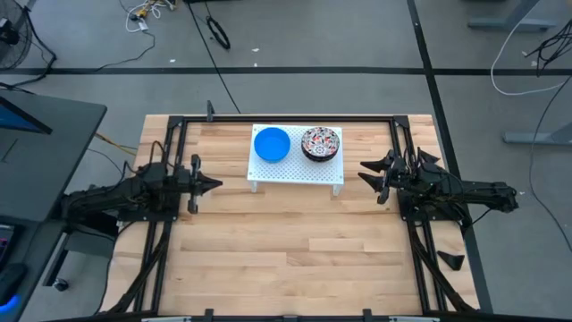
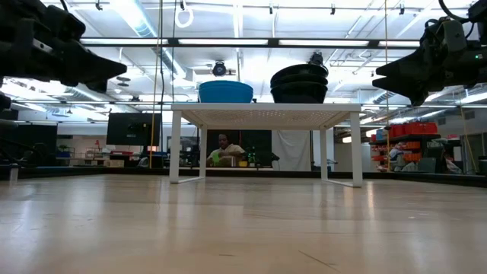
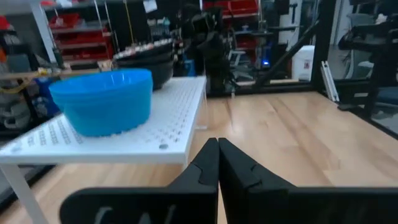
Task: Pick & Place Mini bowls
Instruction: Return to Home Position
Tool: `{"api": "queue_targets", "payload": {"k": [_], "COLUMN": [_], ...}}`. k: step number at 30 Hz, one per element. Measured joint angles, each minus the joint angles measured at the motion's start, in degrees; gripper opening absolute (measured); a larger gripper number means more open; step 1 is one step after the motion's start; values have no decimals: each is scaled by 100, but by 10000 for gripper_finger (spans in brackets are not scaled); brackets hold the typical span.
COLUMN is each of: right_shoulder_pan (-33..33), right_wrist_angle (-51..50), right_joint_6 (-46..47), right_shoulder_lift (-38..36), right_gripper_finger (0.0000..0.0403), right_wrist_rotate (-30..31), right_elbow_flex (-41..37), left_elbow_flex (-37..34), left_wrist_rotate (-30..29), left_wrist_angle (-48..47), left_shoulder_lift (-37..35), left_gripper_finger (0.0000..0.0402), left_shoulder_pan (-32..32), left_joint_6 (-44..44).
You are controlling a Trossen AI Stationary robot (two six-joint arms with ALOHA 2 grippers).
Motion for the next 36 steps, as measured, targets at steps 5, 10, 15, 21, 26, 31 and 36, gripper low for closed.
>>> {"api": "queue_targets", "payload": {"k": [5, 10, 15, 21, 26, 31, 36], "right_shoulder_pan": [-1, 0, 0, 0, 0, -2, -2], "right_wrist_angle": [-15, -4, -2, 2, 2, 4, 4], "right_joint_6": [0, 0, 0, 0, 0, 0, 0], "right_shoulder_lift": [0, 0, 0, 0, 0, 0, 0], "right_gripper_finger": [196, 196, 196, 196, 196, 196, 196], "right_wrist_rotate": [0, 0, 0, 0, 0, 0, 0], "right_elbow_flex": [0, 0, 0, 0, 0, 0, 0], "left_elbow_flex": [12, 17, 17, 17, 17, 17, 17], "left_wrist_rotate": [52, -14, -125, -140, -146, -151, -161], "left_wrist_angle": [-47, -26, -7, 9, 19, 26, 30], "left_shoulder_lift": [32, 30, 30, 30, 32, 32, 32], "left_gripper_finger": [3, 6, 14, 17, 18, 18, 18], "left_shoulder_pan": [0, 0, 0, 0, 0, 0, 0], "left_joint_6": [-115, -113, -115, -115, -117, -117, -117]}}
